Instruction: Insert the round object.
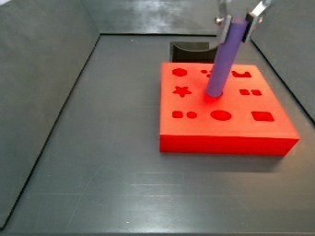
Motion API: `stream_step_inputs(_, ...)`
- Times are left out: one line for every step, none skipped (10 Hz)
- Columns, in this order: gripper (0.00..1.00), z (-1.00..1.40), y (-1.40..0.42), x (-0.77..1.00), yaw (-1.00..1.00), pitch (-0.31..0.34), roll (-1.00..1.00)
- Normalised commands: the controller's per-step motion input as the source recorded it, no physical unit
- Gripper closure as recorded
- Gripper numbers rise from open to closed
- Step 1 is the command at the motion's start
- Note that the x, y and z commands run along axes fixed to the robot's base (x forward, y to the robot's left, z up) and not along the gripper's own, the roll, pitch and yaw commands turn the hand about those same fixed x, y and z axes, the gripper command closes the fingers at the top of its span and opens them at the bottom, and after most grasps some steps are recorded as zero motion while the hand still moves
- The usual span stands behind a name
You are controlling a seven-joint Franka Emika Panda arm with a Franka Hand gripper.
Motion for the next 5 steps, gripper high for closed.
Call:
stream_step_inputs(1.0,-0.2,0.0,-0.06,-0.2,0.0,0.0)
stream_step_inputs(1.0,-0.14,0.0,0.0,-0.16,0.0,0.0)
stream_step_inputs(1.0,-0.01,-0.02,0.0,-0.08,0.0,0.0)
stream_step_inputs(1.0,-0.01,0.0,0.03,0.0,0.0,0.0)
stream_step_inputs(1.0,-0.49,0.0,0.0,0.0,-0.029,0.01)
